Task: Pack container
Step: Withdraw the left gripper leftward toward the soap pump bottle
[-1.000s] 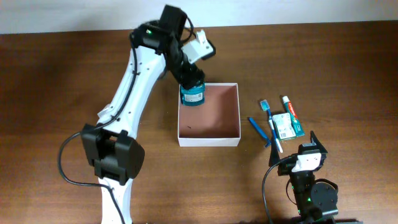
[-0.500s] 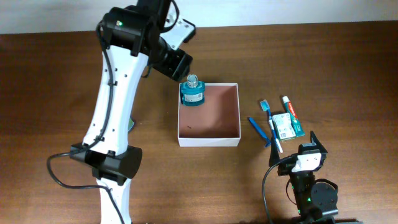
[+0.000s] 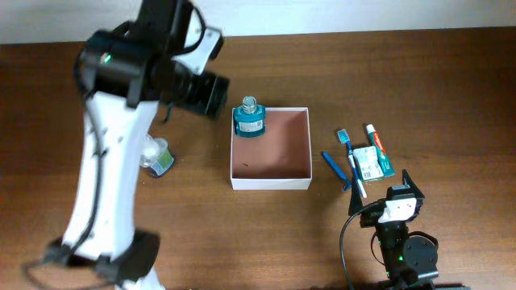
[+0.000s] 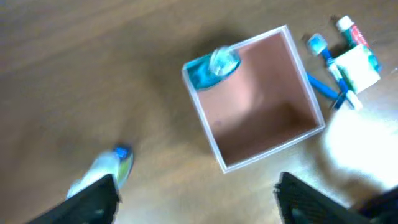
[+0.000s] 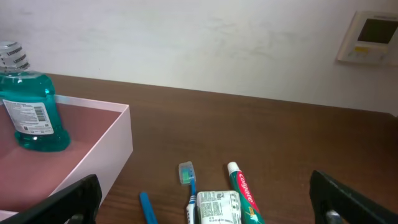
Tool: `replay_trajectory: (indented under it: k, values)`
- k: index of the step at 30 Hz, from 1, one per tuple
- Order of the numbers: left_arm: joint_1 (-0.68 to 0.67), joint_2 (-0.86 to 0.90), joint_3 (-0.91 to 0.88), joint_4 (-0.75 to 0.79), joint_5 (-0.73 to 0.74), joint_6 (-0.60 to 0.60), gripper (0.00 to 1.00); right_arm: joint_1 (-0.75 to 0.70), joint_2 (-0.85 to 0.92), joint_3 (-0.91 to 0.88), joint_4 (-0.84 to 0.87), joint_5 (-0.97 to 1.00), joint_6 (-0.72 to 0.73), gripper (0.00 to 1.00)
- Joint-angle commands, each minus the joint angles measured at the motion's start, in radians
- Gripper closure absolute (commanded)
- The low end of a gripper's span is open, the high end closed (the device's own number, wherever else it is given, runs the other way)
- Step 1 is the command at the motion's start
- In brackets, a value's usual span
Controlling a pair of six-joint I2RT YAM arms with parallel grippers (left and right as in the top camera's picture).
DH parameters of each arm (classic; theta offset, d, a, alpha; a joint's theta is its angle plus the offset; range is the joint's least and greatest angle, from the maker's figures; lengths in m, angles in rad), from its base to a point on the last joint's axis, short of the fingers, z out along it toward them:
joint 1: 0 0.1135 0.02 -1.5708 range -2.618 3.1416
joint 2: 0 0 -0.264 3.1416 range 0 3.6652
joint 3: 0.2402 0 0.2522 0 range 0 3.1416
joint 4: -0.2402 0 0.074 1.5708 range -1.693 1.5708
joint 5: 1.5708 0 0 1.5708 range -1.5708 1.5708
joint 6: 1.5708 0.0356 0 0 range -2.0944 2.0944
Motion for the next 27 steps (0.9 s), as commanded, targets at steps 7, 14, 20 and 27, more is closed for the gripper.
replay_trajectory:
  k: [7, 14, 20, 27]
  values:
    - [0.006, -0.341, -0.644, 0.046, -0.402, -0.21, 0.13, -0.009, -0.008, -0.005, -0.008, 0.009, -0.007, 0.02]
    - [0.094, -0.483, -0.933, 0.25, -0.357, -0.212, 0.01, -0.009, -0.008, -0.005, -0.008, 0.009, -0.007, 0.02]
    - [0.219, -0.496, -1.002, 0.34, -0.238, -0.143, 0.01, -0.009, -0.008, -0.005, -0.008, 0.009, -0.007, 0.02]
    - [0.387, -0.496, -1.059, 0.382, -0.037, -0.062, 0.02, -0.009, -0.008, -0.005, -0.008, 0.009, -0.007, 0.02]
